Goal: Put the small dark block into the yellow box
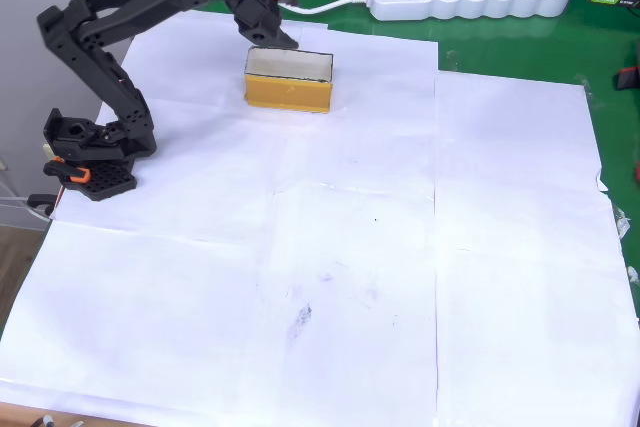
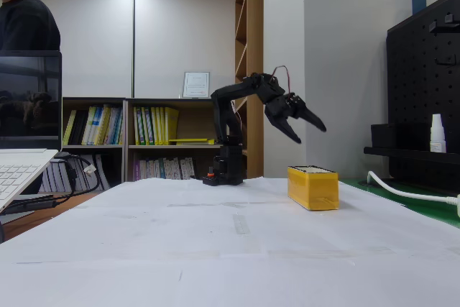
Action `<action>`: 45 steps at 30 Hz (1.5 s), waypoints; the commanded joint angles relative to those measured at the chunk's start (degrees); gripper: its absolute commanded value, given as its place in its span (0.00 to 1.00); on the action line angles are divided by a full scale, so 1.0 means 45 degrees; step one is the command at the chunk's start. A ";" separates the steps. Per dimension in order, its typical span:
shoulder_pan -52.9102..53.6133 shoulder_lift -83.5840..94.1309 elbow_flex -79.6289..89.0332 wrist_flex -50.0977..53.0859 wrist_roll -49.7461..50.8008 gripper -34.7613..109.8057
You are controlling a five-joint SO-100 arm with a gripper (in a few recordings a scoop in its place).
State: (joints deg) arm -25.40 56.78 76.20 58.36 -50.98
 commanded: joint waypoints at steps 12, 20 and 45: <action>0.4883 -0.8203 -1.0684 -0.0957 -0.4609 0.27; 0.5176 -1.2344 -1.5469 -0.0957 -0.6133 0.24; 0.5820 -1.5137 -1.5605 0.5918 -0.6367 0.24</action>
State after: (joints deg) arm -0.35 -10.90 4.75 79.89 -78.75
